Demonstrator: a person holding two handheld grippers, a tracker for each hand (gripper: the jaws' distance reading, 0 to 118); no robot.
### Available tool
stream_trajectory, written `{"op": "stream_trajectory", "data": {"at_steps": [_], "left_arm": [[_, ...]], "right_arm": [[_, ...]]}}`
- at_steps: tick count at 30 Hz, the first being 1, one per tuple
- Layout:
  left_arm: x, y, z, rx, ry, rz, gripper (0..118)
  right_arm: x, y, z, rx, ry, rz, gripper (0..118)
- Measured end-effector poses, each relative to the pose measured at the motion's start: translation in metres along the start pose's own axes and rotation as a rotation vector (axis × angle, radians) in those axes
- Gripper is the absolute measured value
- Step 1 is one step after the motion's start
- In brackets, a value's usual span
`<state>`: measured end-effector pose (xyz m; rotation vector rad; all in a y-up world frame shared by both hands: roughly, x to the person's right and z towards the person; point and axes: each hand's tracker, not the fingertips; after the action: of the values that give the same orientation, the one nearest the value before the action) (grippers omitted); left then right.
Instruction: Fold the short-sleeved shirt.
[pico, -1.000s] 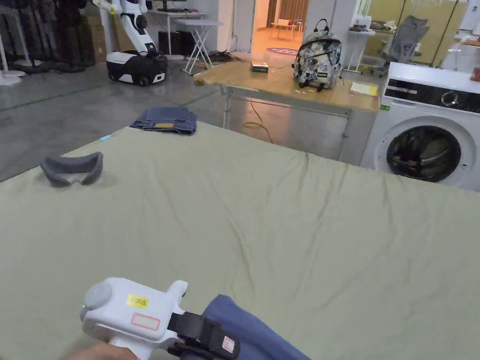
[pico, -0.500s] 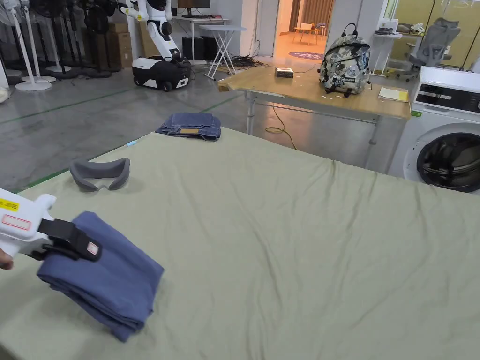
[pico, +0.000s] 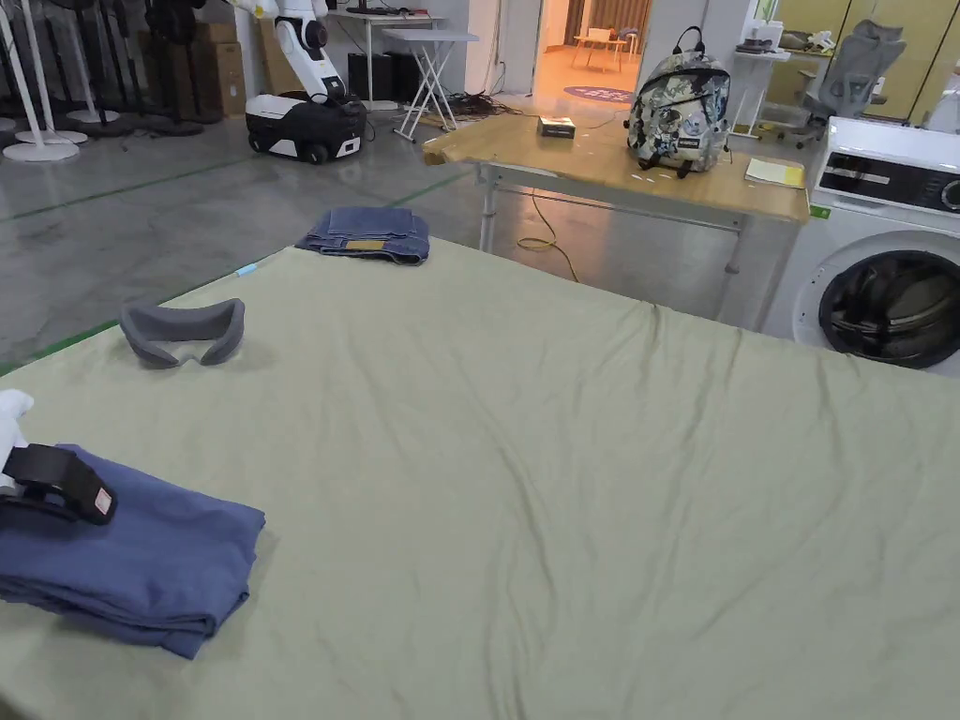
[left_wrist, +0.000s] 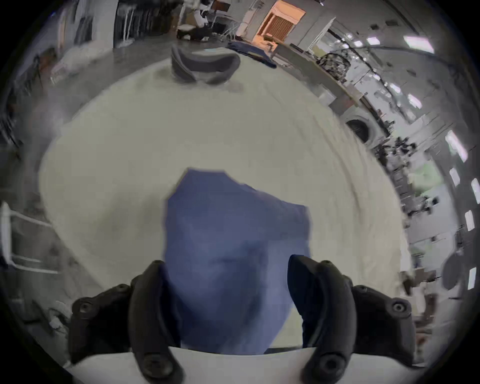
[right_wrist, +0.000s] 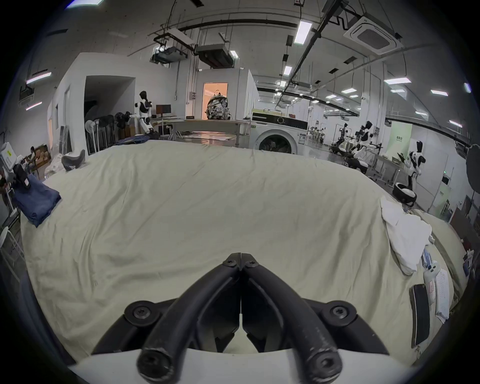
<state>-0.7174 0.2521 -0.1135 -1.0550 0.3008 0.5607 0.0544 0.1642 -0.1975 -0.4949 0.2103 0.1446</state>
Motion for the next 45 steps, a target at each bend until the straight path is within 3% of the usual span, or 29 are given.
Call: {"op": "stream_trajectory", "data": {"at_steps": [2,5,10,12,13,15,17,20,28,31,37,45], "left_arm": [[0.009,0.001,0.008,0.068,0.185,-0.050,75],[0.010,-0.001,0.019,0.170,0.290,-0.068,75],[0.032,-0.016,0.010,0.222,0.150,-0.054,72],[0.050,-0.026,0.001,0.239,0.076,-0.092,60],[0.035,-0.017,-0.013,0.249,0.052,-0.119,49],[0.055,-0.026,-0.023,0.276,0.050,-0.164,34],[0.092,-0.045,-0.026,0.300,0.024,-0.194,12],[0.125,-0.060,-0.034,0.361,-0.009,-0.236,2],[0.248,-0.136,-0.054,0.423,-0.185,-0.340,1],[0.299,-0.169,-0.064,0.550,-0.136,-0.417,1],[0.387,-0.230,-0.059,0.775,-0.109,-0.447,1],[0.439,-0.266,-0.046,0.946,-0.090,-0.486,1]], "right_arm": [[0.000,0.000,0.000,0.000,0.001,0.000,0],[0.001,-0.001,0.000,0.002,0.000,-0.004,0],[0.002,-0.004,0.002,0.000,0.000,-0.009,0],[0.003,-0.005,0.002,-0.002,0.003,-0.018,0],[0.004,-0.006,0.002,-0.003,0.003,-0.022,0],[0.006,-0.007,0.003,-0.001,0.001,-0.027,0],[0.008,-0.006,0.003,0.003,-0.001,-0.032,0],[0.012,-0.006,0.005,0.012,-0.006,-0.046,0],[0.023,0.000,0.012,0.054,-0.023,-0.088,0],[0.026,0.004,0.015,0.083,-0.030,-0.106,0],[0.029,0.018,0.022,0.159,-0.049,-0.115,0],[0.032,0.037,0.036,0.291,-0.085,-0.119,0]]}}
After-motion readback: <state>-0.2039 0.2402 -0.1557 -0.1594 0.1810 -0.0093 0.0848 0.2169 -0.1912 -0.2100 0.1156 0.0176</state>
